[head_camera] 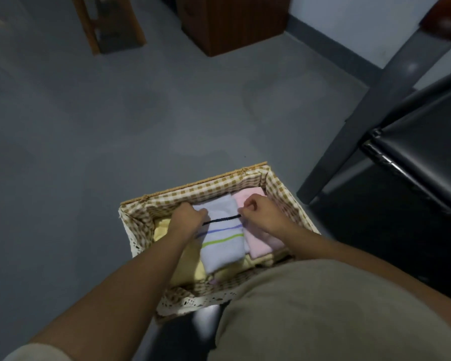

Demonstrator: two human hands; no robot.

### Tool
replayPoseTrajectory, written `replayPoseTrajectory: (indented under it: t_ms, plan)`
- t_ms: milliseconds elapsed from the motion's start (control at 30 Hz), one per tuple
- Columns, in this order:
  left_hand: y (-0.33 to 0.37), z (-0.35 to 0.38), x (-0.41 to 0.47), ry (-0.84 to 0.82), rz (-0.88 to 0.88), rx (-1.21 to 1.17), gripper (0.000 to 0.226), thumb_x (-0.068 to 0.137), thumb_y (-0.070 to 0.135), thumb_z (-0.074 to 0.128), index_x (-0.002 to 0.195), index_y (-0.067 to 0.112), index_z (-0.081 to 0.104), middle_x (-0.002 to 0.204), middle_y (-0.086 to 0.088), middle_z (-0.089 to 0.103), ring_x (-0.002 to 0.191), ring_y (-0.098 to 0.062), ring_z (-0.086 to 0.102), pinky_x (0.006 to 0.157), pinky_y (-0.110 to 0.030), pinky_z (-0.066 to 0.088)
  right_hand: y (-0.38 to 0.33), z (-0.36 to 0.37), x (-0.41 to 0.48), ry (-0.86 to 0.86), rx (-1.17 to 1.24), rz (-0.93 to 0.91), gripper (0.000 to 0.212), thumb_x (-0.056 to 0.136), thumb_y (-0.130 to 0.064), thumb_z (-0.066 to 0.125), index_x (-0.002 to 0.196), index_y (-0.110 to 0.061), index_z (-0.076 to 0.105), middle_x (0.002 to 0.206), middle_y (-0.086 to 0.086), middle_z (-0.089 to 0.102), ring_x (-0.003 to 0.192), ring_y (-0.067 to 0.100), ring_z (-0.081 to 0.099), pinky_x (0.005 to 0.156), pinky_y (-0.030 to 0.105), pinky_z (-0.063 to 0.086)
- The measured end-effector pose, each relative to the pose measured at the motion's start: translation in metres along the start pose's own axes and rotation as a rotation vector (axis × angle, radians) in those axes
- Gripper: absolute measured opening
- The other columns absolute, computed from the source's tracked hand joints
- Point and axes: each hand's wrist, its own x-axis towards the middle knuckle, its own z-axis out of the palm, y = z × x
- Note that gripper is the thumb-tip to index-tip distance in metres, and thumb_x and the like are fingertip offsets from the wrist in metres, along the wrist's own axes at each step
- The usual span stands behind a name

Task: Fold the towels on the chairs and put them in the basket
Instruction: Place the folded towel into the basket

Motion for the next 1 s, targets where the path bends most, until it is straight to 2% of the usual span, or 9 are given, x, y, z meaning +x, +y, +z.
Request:
replayPoseTrajectory:
  t_ms: [100, 167, 267, 367, 433, 633, 800, 933, 1000]
  plan:
    - [0.029, -0.042, -0.023, -0.012, 0.079, 0.136, 0.038, 0.096, 0.035, 0.054, 0.09, 0.002, 0.069, 0.092, -0.017, 0.068, 0.093, -0.034, 0.064, 0.071, -0.034, 0.043, -0.024, -0.042, -0.014, 0.067, -0.117, -0.069, 0.026, 0.093, -0.035, 0.062, 0.106, -0.013, 0.065, 0.1, -0.002, 0.067, 0.096, 0.019, 0.063, 0.077, 0.028, 0.044]
    - [0.059, -0.069, -0.042, 0.005, 0.169, 0.156, 0.033, 0.095, 0.032, 0.054, 0.08, 0.005, 0.067, 0.089, -0.02, 0.068, 0.091, -0.035, 0.065, 0.069, -0.033, 0.042, -0.043, -0.078, -0.032, 0.123, -0.133, -0.092, 0.03, 0.095, -0.035, 0.06, 0.112, -0.011, 0.065, 0.11, 0.006, 0.07, 0.105, 0.025, 0.065, 0.088, 0.033, 0.049]
    - [0.12, -0.104, -0.074, 0.043, 0.329, 0.13, 0.039, 0.095, 0.027, 0.056, 0.061, 0.007, 0.053, 0.069, -0.015, 0.057, 0.087, -0.037, 0.065, 0.063, -0.031, 0.035, -0.072, -0.14, -0.069, 0.252, -0.197, -0.12, 0.045, 0.096, -0.038, 0.058, 0.13, -0.009, 0.06, 0.132, 0.01, 0.063, 0.12, 0.026, 0.06, 0.1, 0.032, 0.045]
    - [0.196, -0.124, -0.127, 0.066, 0.531, 0.093, 0.037, 0.096, 0.028, 0.055, 0.064, 0.01, 0.051, 0.068, -0.014, 0.053, 0.071, -0.032, 0.055, 0.058, -0.034, 0.032, -0.088, -0.211, -0.125, 0.425, -0.229, -0.147, 0.047, 0.096, -0.041, 0.058, 0.131, -0.01, 0.06, 0.132, 0.009, 0.063, 0.12, 0.025, 0.059, 0.097, 0.029, 0.043]
    - [0.248, -0.122, -0.163, 0.065, 0.664, 0.061, 0.031, 0.096, 0.03, 0.055, 0.073, 0.009, 0.056, 0.073, -0.012, 0.056, 0.075, -0.031, 0.056, 0.062, -0.033, 0.035, -0.086, -0.257, -0.167, 0.553, -0.228, -0.141, 0.044, 0.095, -0.041, 0.059, 0.128, -0.011, 0.061, 0.128, 0.008, 0.065, 0.117, 0.024, 0.06, 0.092, 0.028, 0.042]
    - [0.373, -0.042, -0.272, -0.055, 0.979, 0.02, 0.022, 0.095, 0.031, 0.057, 0.1, 0.01, 0.064, 0.108, -0.014, 0.069, 0.104, -0.03, 0.062, 0.079, -0.03, 0.042, -0.025, -0.368, -0.299, 0.847, -0.168, 0.022, 0.038, 0.097, -0.043, 0.056, 0.122, -0.016, 0.062, 0.115, -0.001, 0.063, 0.104, 0.017, 0.058, 0.081, 0.026, 0.039]
    - [0.427, 0.06, -0.338, -0.267, 1.115, 0.1, 0.022, 0.094, 0.033, 0.056, 0.104, 0.015, 0.066, 0.105, -0.004, 0.067, 0.095, -0.021, 0.06, 0.077, -0.03, 0.042, 0.064, -0.412, -0.385, 1.03, -0.147, 0.232, 0.033, 0.094, -0.032, 0.06, 0.121, -0.012, 0.064, 0.115, 0.003, 0.067, 0.106, 0.021, 0.062, 0.085, 0.025, 0.043]
    - [0.451, 0.136, -0.373, -0.384, 1.176, 0.191, 0.021, 0.092, 0.029, 0.057, 0.104, 0.016, 0.068, 0.103, -0.002, 0.069, 0.094, -0.02, 0.063, 0.077, -0.03, 0.046, 0.136, -0.417, -0.421, 1.093, -0.154, 0.373, 0.025, 0.088, -0.02, 0.063, 0.106, -0.004, 0.069, 0.1, 0.01, 0.069, 0.101, 0.031, 0.065, 0.082, 0.029, 0.045]
    - [0.458, 0.174, -0.382, -0.443, 1.202, 0.251, 0.02, 0.092, 0.027, 0.058, 0.105, 0.015, 0.068, 0.104, -0.002, 0.069, 0.095, -0.019, 0.063, 0.08, -0.03, 0.049, 0.166, -0.416, -0.429, 1.074, -0.148, 0.45, 0.027, 0.086, -0.014, 0.066, 0.108, 0.002, 0.069, 0.104, 0.019, 0.07, 0.103, 0.035, 0.063, 0.084, 0.034, 0.045]
